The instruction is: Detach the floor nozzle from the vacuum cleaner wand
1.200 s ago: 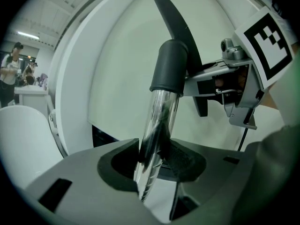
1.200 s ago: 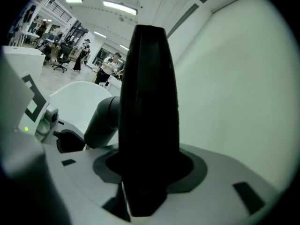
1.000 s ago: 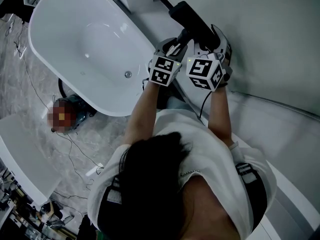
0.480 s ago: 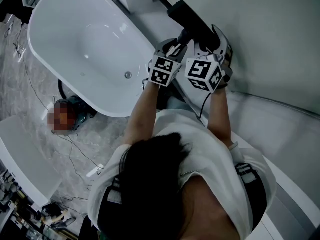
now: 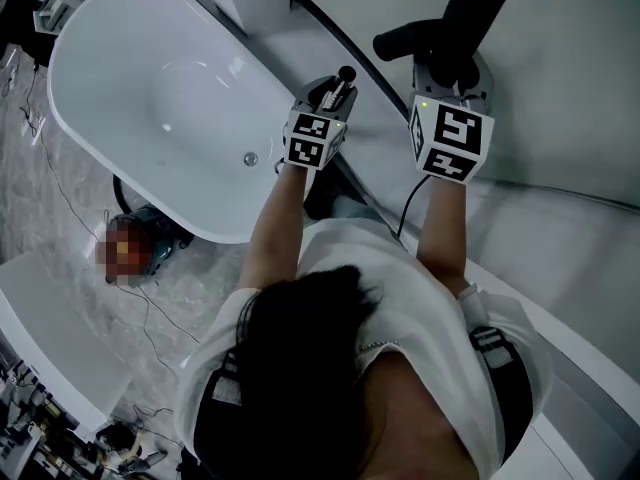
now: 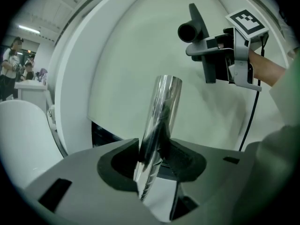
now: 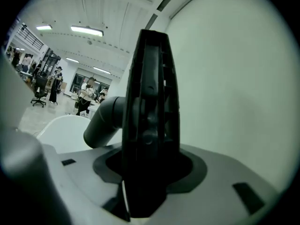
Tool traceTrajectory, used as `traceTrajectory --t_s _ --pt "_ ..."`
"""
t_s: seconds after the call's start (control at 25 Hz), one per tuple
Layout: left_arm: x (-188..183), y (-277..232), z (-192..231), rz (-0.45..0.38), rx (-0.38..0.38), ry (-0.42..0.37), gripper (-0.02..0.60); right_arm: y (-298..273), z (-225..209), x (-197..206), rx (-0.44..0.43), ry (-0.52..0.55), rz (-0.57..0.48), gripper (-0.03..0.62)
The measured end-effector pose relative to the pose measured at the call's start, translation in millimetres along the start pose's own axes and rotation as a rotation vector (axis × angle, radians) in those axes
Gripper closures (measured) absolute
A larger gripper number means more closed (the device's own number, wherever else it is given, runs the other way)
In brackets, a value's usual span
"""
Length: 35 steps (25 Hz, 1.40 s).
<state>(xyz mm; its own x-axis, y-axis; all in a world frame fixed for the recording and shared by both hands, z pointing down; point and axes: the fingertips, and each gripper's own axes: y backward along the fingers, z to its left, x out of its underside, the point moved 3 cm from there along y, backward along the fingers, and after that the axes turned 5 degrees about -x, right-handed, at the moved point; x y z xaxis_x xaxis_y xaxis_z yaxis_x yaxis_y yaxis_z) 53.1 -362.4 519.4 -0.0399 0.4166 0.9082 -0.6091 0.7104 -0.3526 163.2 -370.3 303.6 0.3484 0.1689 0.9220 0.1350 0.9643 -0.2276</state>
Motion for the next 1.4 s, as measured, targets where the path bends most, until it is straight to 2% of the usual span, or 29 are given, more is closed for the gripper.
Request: traceTrajectory --t_s 0.16,0.4,0.56,0.84,1.08,1.4 --pt "-0.3 1.8 -0.3 0.001 -0.002 0.009 0.413 7.4 7.1 1.6 -0.043 -0.066 -0.012 0.375" --pt "-1.0 -3.1 -0.2 0.004 -0.017 0.040 0.410 18.6 -2.1 -1.6 -0.047 -0.131 -0.038 0.375" --pt "-1.5 -3.2 -5.6 0.011 -0.031 0.039 0.407 24.0 -1.0 6.9 -0.048 -0.137 -0.026 0.375" --pt "-18.8 9.7 -7.7 -0.055 -0.056 0.073 0.376 26.9 1.6 19.1 -0.060 -0.147 0.013 0.375" --pt "-39.8 41.6 -9.6 -0.131 -0.079 0.075 0.375 33.3 1.7 33.9 -0.064 -0.197 0.034 0.375" --pt "-63.7 74.8 -15.9 -0.189 -0.127 0.091 0.376 43.5 7.3 51.2 -0.067 -0.232 0.044 0.375"
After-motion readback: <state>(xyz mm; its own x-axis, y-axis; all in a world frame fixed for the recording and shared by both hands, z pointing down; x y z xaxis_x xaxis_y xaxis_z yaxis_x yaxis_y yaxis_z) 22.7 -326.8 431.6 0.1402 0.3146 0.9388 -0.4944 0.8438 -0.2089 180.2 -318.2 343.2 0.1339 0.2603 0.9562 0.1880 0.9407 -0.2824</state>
